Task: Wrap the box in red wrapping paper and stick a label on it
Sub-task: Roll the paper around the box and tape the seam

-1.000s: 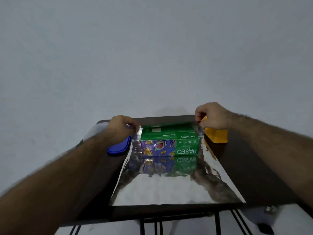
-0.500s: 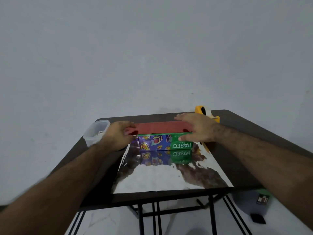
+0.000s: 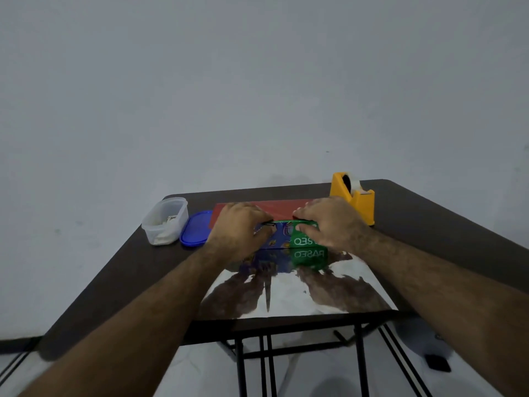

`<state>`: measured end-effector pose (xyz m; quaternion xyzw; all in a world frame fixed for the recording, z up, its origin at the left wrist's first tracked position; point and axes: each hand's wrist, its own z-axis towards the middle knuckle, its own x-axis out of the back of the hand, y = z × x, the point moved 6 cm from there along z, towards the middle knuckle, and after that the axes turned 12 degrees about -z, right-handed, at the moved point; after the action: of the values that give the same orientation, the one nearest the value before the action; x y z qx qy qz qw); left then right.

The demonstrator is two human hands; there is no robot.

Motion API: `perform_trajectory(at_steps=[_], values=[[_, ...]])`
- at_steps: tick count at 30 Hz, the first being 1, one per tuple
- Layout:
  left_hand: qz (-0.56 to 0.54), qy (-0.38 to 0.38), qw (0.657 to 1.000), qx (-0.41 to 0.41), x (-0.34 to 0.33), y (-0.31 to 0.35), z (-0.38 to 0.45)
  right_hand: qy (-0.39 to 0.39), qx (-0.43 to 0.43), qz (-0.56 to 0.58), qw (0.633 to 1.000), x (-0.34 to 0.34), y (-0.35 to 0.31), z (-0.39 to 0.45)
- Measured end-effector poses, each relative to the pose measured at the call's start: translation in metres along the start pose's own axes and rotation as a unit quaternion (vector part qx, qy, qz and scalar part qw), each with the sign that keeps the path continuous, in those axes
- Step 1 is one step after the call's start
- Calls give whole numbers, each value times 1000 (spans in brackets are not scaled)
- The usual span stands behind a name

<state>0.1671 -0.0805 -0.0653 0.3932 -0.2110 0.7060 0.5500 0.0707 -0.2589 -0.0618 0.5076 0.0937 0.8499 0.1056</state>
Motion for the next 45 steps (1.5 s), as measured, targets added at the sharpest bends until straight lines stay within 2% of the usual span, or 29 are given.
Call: perform_trajectory(at_steps=[7, 13, 17, 22, 27, 38, 45], values=[[-7, 0, 1000, -1, 8, 1, -2, 69, 36, -10, 997, -2, -5, -7], [-39, 30, 998, 38, 4, 0, -4, 77, 11, -9, 997, 3, -10, -10], [-30, 33, 999, 25, -3, 3, -7, 95, 7, -26, 995, 2, -11, -14], [-50, 73, 996, 26, -5, 0, -14, 122, 0, -7, 993, 3, -12, -15], [-50, 72, 996, 34, -9, 0, -16, 123, -17, 5, 992, 4, -12, -16], [5, 8, 1000, 8, -14, 27, 7, 131, -19, 2, 991, 5, -12, -14], [-36, 50, 998, 32, -16, 22, 5, 94, -91, 42, 991, 15, 13, -13]])
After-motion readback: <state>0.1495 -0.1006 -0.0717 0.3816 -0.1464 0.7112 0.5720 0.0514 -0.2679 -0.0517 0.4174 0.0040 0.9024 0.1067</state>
